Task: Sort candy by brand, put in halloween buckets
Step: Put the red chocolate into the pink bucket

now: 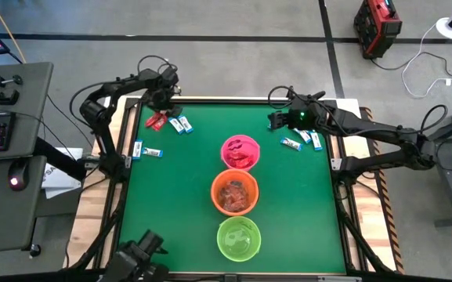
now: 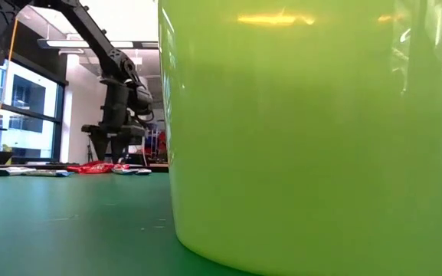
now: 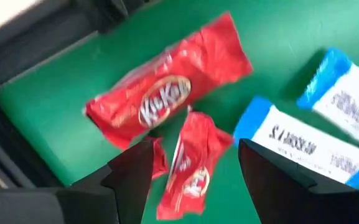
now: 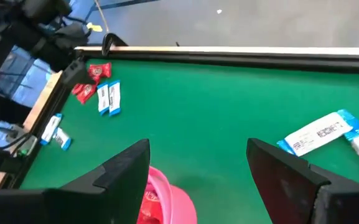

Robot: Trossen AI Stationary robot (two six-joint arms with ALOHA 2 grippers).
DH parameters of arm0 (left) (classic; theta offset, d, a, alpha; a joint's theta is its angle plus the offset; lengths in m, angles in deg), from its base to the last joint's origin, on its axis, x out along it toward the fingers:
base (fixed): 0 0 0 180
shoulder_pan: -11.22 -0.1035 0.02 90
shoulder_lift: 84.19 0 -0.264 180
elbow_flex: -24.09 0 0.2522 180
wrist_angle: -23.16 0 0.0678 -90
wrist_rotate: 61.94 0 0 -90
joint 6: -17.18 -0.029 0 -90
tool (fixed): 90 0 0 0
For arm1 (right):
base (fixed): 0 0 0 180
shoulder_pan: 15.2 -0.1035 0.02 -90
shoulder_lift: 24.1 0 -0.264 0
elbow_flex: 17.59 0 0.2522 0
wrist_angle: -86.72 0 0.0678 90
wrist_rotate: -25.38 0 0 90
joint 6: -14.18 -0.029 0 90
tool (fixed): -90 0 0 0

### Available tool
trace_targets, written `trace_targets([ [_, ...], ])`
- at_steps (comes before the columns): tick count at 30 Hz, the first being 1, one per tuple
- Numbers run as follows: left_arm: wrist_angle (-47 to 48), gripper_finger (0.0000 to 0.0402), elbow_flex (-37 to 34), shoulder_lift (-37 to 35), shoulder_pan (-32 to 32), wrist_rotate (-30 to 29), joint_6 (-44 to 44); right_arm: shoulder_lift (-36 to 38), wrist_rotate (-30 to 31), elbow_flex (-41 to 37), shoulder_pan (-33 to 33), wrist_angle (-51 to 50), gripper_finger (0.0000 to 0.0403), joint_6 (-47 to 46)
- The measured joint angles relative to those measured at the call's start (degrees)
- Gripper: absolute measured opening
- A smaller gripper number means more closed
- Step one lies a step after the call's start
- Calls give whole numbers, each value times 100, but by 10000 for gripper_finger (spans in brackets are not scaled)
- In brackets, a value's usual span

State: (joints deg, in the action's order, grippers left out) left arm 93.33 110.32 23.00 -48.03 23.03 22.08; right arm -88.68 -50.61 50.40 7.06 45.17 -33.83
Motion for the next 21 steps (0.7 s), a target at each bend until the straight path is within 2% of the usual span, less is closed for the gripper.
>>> trace_targets([
  [8,-269,225,-673,-102,217,-46,-39,0,248,0,37,-4,261,314],
  [12,-727,221,-654,-109,367,-154,147,0,243,0,88,-25,261,444],
  [15,-729,212,-663,-102,427,-150,178,0,236,0,103,-30,261,501],
  [18,-593,183,-671,-102,470,-152,147,0,200,0,101,-41,261,607],
  [21,-399,122,-687,-102,513,-80,147,-2,196,0,101,-110,261,754],
])
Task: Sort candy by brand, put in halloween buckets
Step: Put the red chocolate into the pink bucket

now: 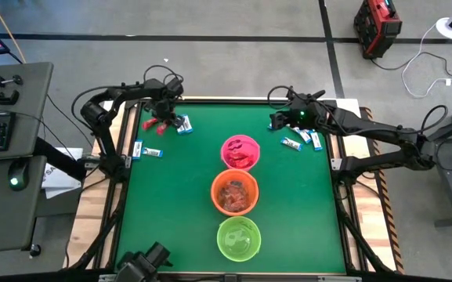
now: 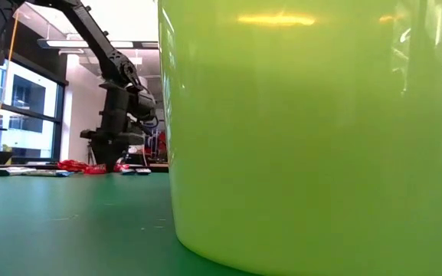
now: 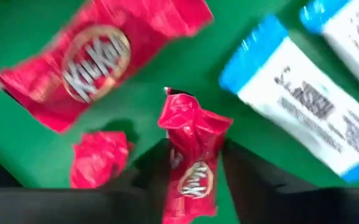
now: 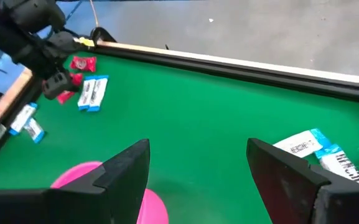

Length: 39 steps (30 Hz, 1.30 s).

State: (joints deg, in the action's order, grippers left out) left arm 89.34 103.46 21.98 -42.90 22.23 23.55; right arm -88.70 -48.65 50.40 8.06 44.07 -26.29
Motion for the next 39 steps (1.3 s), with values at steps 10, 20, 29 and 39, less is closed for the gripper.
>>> trace_targets([
  [10,183,23,195,-1278,369,732,265,0,-76,0,80,-381,261,578],
  [20,-2679,5,273,-2443,2591,3332,662,0,50,0,394,-367,261,1246],
  [29,-4582,33,268,-1554,4166,1225,-70,0,-204,0,490,-352,261,1248],
  [39,-4606,171,262,-1249,4098,1481,839,113,-380,0,490,-426,261,1355],
])
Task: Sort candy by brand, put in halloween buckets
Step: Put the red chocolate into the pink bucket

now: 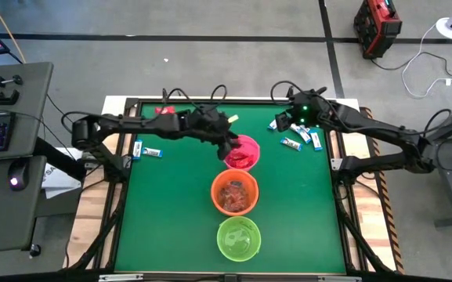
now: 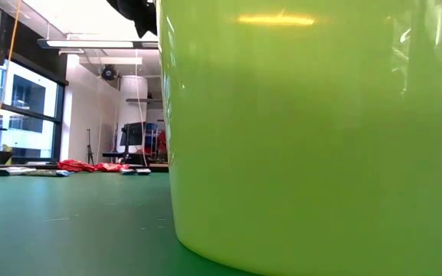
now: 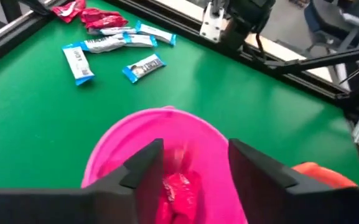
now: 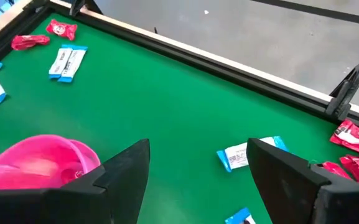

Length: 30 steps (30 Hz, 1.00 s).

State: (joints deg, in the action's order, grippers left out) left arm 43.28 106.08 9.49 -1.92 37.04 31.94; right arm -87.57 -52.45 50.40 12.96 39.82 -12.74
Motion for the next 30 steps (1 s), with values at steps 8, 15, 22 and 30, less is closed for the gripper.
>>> trace_targets([
  [8,811,222,2,-364,-536,-78,-163,-19,24,2,158,-129,261,-690],
  [15,1436,225,0,-791,-1747,-153,-507,-551,500,2,1249,-873,261,-1641],
  [22,1157,225,0,-823,-2413,491,-452,-1959,-520,2,2480,-857,261,-822],
  [30,1238,225,0,-823,-2428,627,-723,-3050,-546,2,2898,-735,261,-606],
])
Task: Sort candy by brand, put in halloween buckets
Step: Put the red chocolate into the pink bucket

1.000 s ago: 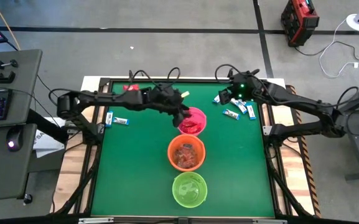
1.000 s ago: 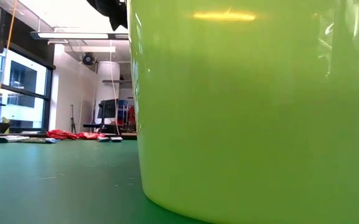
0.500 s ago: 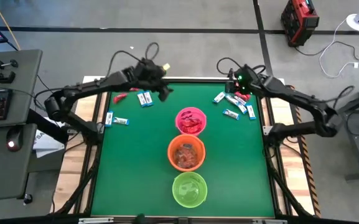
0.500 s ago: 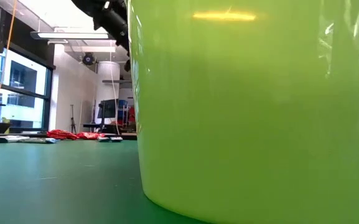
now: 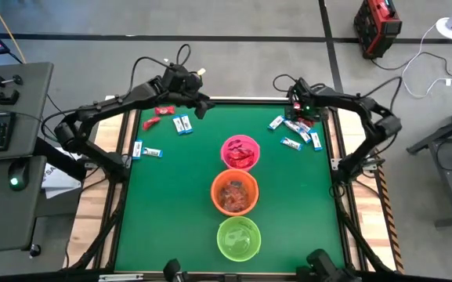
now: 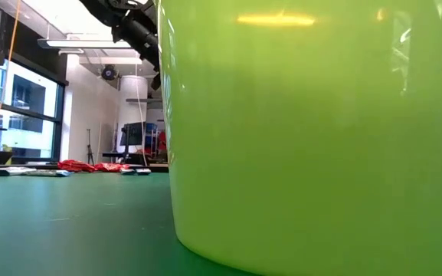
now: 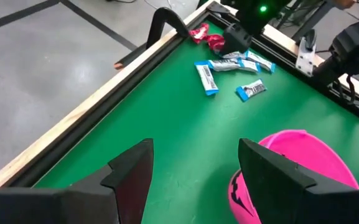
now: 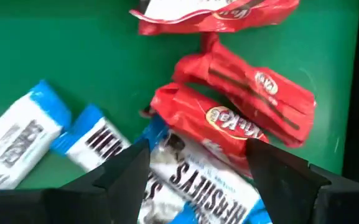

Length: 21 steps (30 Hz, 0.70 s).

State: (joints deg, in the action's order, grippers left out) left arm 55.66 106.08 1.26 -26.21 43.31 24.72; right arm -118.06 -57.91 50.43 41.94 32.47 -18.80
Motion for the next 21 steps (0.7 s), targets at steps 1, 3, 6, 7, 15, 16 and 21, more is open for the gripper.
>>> trace_targets([
  [1,0,225,0,0,0,0,-20,-66,10,3,2,38,261,12],
  [3,-5,225,0,0,0,0,-34,-167,136,21,-19,33,261,79],
  [6,-7,225,0,0,0,0,-33,-258,380,58,-105,0,261,90],
  [7,-9,225,0,0,0,0,-33,-265,429,57,-124,-2,259,89],
  [15,-22,225,0,0,0,-29,-31,-122,673,408,-239,-377,220,3],
  [16,-22,225,0,0,0,-31,-31,-122,692,469,-250,-357,214,2],
  [21,-26,225,0,0,0,-43,-27,-132,706,535,-191,-157,202,51],
])
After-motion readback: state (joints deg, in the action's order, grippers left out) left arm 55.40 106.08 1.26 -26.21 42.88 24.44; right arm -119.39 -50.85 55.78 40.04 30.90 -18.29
